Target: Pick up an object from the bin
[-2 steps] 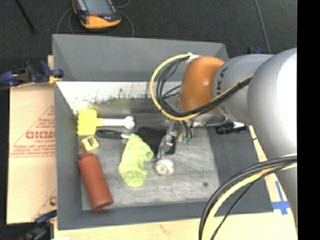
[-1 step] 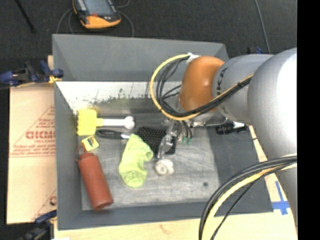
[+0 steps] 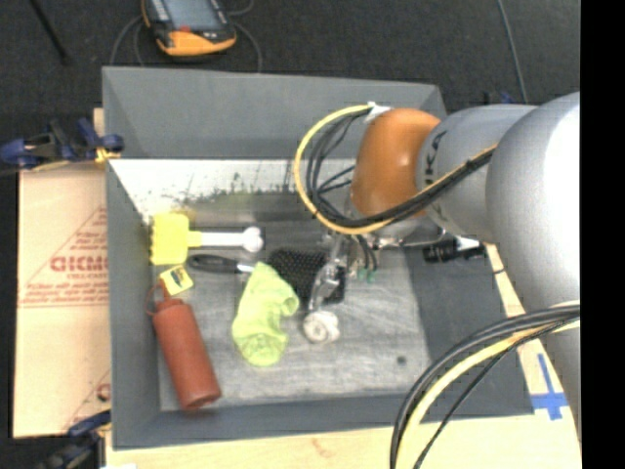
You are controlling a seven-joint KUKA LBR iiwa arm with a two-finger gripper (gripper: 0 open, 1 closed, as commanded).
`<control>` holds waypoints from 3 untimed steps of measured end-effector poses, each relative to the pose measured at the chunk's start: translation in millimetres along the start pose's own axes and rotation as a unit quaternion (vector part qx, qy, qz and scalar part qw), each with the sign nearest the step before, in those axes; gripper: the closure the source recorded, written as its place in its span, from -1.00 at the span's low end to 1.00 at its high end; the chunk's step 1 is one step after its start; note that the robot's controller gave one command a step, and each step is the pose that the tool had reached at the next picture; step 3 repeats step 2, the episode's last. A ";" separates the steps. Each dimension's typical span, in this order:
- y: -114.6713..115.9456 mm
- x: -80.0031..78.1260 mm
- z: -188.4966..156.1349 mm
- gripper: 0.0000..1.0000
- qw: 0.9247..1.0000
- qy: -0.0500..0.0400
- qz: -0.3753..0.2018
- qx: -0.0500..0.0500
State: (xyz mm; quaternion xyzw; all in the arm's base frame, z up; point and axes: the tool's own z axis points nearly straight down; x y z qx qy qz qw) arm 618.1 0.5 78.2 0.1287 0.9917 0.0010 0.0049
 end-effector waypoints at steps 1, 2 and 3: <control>-1.1 2.6 -16.5 1.00 1.000 0.006 0.000 0.002; -0.9 1.8 -34.2 1.00 1.000 0.005 0.000 0.001; -0.9 1.8 -34.2 1.00 1.000 0.005 0.000 0.001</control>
Offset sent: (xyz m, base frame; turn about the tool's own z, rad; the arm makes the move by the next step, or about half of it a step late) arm 0.0000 0.0000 0.0219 0.0000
